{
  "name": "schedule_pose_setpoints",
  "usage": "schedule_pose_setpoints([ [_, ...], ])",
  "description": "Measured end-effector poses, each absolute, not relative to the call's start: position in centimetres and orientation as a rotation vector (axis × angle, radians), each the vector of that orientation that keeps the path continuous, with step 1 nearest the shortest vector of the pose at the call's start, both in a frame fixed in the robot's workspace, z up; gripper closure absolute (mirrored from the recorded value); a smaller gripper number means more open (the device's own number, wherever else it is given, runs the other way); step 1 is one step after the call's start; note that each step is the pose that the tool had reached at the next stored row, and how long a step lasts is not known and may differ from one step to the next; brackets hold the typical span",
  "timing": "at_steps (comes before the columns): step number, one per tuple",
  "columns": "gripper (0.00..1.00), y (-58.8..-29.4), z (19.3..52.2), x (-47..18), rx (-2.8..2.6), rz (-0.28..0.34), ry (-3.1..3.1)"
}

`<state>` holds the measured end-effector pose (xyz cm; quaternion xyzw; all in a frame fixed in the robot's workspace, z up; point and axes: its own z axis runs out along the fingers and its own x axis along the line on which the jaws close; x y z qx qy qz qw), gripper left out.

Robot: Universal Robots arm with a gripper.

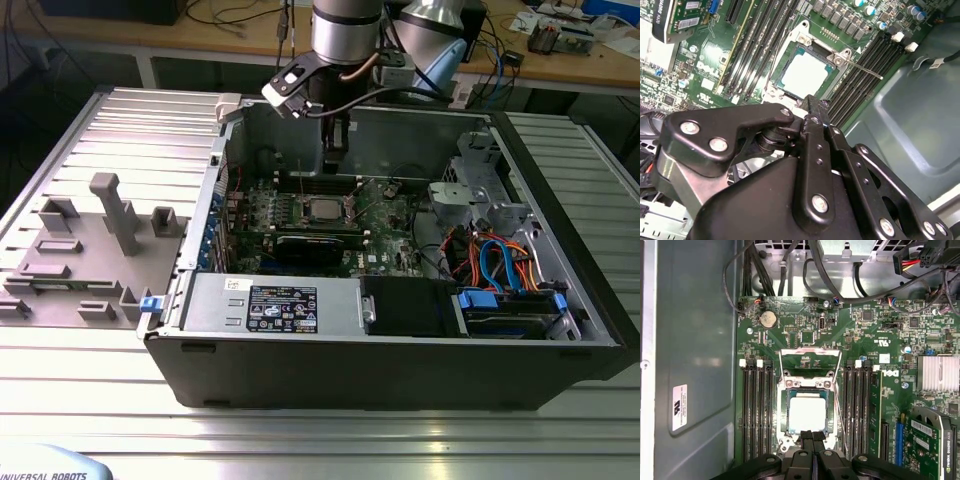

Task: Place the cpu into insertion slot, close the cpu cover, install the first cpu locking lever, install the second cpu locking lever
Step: 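Close the cpu cover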

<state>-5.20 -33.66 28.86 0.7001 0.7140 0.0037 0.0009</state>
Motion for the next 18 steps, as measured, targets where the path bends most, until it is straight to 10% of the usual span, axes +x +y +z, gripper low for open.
schedule_pose_setpoints([
  [18,0.89,-33.67,29.14,-5.00,2.198,0.012,2.242],
])
